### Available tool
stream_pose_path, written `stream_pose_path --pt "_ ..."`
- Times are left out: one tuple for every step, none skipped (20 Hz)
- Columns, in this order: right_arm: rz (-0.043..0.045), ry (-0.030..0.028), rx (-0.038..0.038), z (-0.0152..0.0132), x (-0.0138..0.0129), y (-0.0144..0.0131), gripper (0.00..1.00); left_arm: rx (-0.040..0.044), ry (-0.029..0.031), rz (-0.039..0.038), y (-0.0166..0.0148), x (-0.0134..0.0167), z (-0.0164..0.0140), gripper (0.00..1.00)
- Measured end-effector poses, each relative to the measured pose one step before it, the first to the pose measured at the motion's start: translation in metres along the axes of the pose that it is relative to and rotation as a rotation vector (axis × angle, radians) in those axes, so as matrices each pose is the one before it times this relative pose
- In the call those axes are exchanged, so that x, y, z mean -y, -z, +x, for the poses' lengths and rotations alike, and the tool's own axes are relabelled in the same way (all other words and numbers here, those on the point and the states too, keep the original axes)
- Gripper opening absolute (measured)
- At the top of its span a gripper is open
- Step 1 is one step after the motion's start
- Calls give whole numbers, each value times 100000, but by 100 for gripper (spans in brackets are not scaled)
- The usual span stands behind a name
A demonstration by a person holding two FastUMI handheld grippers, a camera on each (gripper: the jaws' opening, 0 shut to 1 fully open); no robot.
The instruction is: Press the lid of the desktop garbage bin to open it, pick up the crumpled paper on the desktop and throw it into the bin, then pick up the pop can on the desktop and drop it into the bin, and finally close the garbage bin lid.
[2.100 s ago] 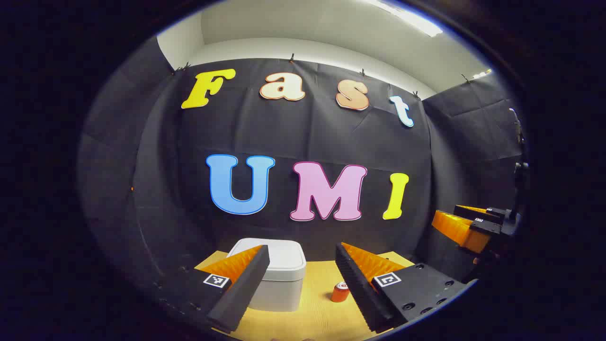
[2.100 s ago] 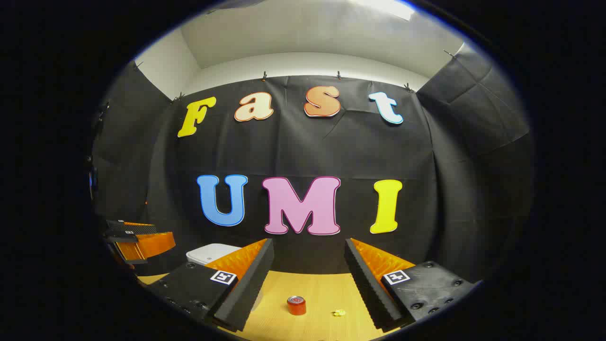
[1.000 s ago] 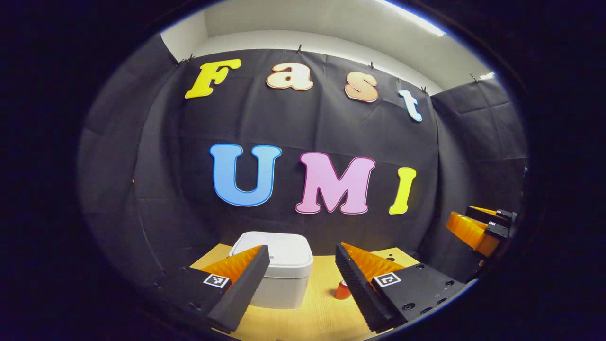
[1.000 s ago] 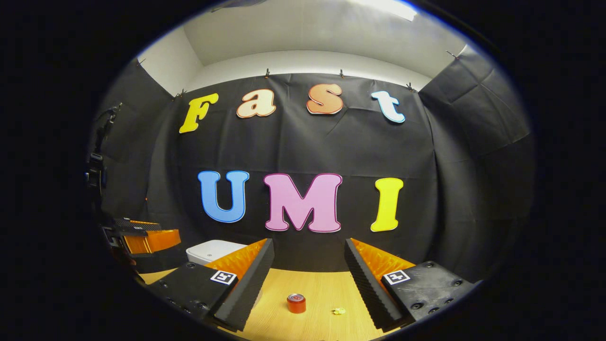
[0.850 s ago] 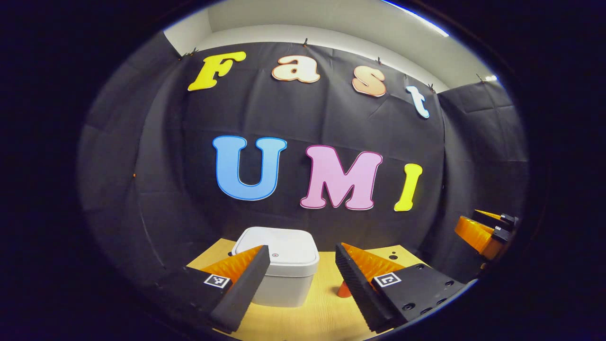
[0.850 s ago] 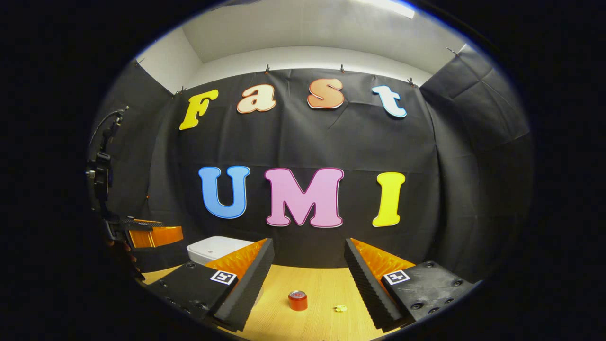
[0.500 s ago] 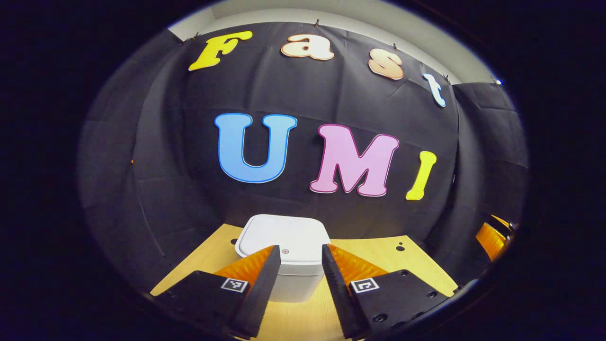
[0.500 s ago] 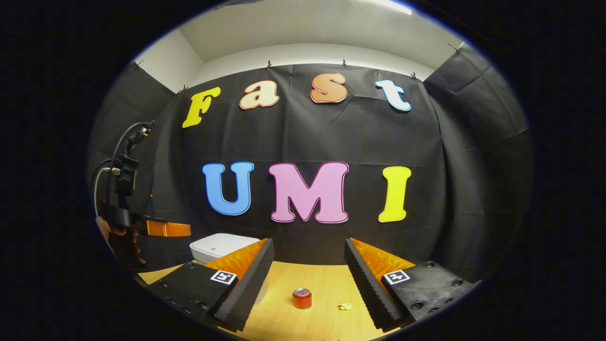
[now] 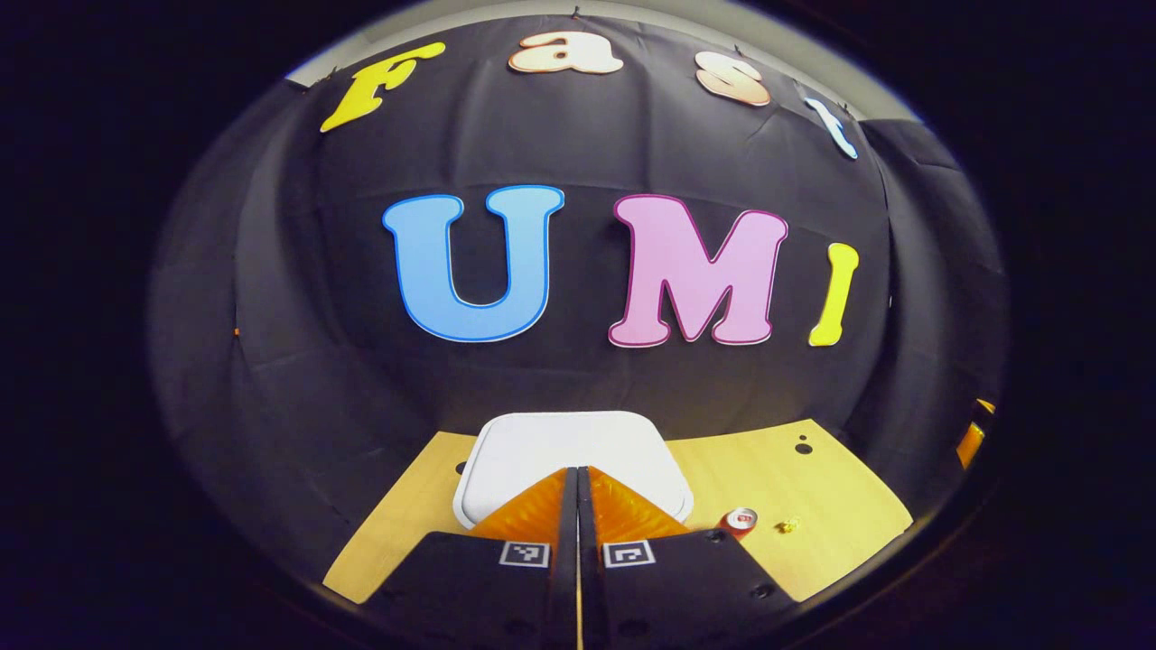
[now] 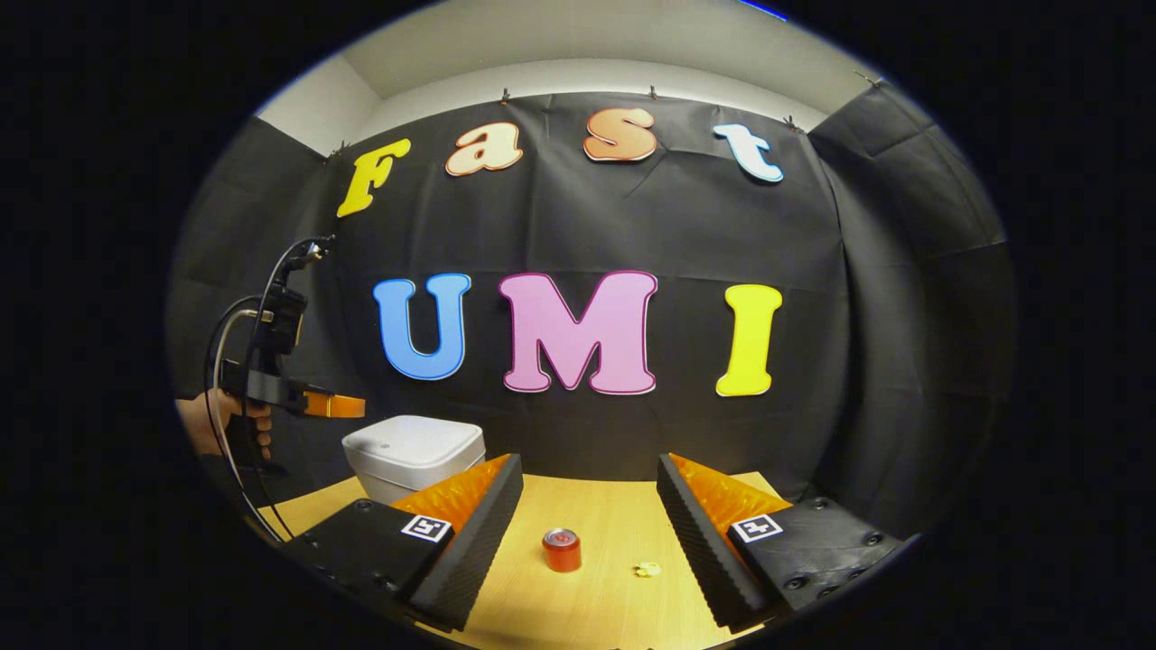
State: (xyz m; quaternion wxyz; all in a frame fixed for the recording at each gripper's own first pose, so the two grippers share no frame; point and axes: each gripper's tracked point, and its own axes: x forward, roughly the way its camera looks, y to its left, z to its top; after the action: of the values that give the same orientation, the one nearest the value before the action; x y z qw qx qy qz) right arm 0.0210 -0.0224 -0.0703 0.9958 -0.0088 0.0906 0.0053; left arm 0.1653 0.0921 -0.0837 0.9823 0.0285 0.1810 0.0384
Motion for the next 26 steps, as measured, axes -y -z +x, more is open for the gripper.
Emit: stream_pose_path --pt "-151 492 -271 -112 328 58 96 -1099 1183 55 404 64 640 7" --pt "-621 602 -79 -116 402 86 96 -490 2003 -821 169 231 686 6" --pt "-629 659 74 -159 308 -48 96 -1382 1702 -1303 474 204 753 6" --pt "-346 357 271 -165 262 31 96 -2411 1263 -1311 538 95 880 6" --pt "-83 364 39 -17 135 -5 96 -2094 1137 -781 668 67 528 6" --pt "161 283 -236 22 161 79 96 -2154 429 -256 567 23 670 6" --pt "263 13 -522 -2 46 139 96 -1607 -559 -58 533 -149 595 6" --pt "6 26 -474 -75 20 174 96 -1371 160 -315 368 51 374 6" --pt "-306 249 -68 -66 96 23 96 -1572 254 -717 370 3 207 5" --pt "-358 283 -178 -64 72 100 96 -606 -27 -338 287 -38 -111 6" --pt "-483 697 -134 -25 220 103 96 955 153 489 -236 9 93 6" --pt "-366 329 305 -40 81 4 96 -1086 -50 -3 512 34 237 6" --pt "227 -84 -87 -84 -155 35 96 -1598 -106 -338 474 9 -162 6" --pt "653 -617 -235 -44 -307 166 96 1228 159 58 -25 62 283 7" --pt "481 -471 -408 3 -197 142 96 -411 351 0 451 -42 -61 7" --pt "20 -411 -419 -1 -203 200 96 1128 435 264 -160 -54 -66 7" --pt "-285 -217 -354 -68 -156 127 96 -719 408 521 103 -10 -23 7" --pt "-617 -526 240 -208 -147 99 96 1045 -209 -258 -439 24 32 7" --pt "-726 -506 521 -87 -198 -160 96 652 -428 312 -336 20 -196 7" --pt "-117 -281 -185 -62 6 35 96 2799 -1130 208 -882 -79 -352 7" --pt "473 -235 300 -46 -31 -156 96 1866 -1288 -663 -322 -82 -444 6" --pt "487 343 505 -113 69 -292 96 4408 -1380 -760 -1079 -42 -361 6" --pt "381 401 472 -86 59 -229 96 2968 -1217 -442 -849 -30 -407 6" --pt "48 340 543 -179 119 -319 96 2502 -115 -128 -1153 30 -594 5" --pt "-250 91 480 -124 19 -267 96 2086 -170 674 -1179 3 -800 6" --pt "-363 72 532 -240 16 -136 96 2225 -302 927 -1227 3 -649 6"
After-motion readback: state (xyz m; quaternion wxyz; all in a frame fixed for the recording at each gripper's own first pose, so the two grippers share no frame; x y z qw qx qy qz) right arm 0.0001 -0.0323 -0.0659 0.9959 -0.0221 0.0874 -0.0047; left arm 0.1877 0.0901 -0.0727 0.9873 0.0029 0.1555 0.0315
